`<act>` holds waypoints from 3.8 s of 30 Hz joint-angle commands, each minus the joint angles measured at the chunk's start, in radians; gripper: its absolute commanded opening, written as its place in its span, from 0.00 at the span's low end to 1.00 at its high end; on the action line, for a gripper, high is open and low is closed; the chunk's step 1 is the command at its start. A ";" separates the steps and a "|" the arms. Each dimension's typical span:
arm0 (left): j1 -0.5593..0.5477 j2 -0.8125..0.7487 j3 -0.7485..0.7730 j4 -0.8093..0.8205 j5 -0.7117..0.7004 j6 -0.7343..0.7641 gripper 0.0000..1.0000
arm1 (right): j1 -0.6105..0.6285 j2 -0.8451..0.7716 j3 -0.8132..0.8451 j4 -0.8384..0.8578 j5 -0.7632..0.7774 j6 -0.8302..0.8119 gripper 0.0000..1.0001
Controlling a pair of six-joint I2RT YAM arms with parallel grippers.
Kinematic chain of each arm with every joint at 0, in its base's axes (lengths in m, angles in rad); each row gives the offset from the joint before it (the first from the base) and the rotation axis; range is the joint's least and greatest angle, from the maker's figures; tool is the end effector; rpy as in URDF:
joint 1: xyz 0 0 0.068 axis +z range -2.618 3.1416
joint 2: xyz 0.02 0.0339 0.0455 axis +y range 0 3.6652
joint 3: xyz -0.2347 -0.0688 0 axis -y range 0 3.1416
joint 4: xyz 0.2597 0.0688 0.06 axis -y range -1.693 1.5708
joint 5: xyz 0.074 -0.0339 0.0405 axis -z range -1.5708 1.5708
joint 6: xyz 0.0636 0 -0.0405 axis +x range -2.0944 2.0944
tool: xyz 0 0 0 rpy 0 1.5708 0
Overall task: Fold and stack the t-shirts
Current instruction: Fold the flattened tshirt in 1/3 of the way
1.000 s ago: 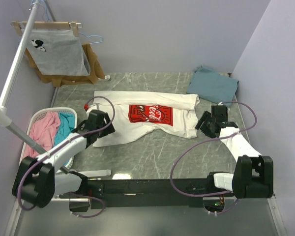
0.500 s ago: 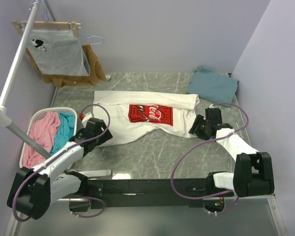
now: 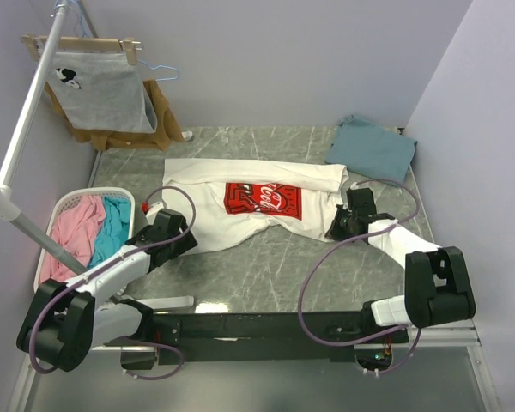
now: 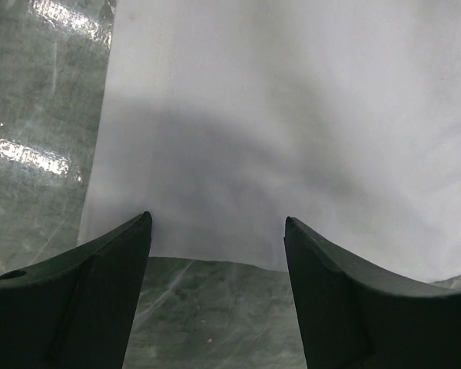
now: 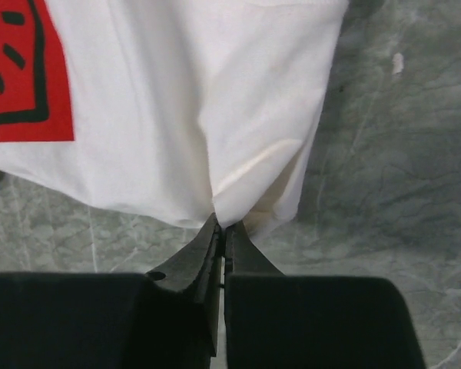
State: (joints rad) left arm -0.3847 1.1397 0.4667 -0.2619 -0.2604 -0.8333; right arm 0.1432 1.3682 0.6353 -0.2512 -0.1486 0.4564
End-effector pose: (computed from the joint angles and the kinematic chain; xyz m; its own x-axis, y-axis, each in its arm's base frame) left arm 0.2312 -0.0760 0.1028 -0.6650 -0.5024 -0.5527 -0.4034 0.8643 -0.3003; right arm 0.2775 0.0495 0.1002 -0.8378 0.3196 -0.4426 0.1637 0.9205 0.3547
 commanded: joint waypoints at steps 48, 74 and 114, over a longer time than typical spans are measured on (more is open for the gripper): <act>-0.005 0.236 0.178 0.055 0.001 0.112 0.76 | -0.014 0.411 0.676 -0.063 0.224 -0.257 0.71; -0.005 0.244 0.159 0.059 -0.002 0.109 0.76 | -0.047 0.589 0.750 -0.089 0.103 -0.300 0.53; -0.005 0.091 0.276 -0.148 0.018 0.161 0.76 | -0.056 0.025 0.313 -0.289 -0.190 -0.108 0.05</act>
State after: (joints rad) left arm -0.3859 1.2533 0.7338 -0.3943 -0.2718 -0.6910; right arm 0.0826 1.3994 1.0042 -0.4980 -0.3119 0.3271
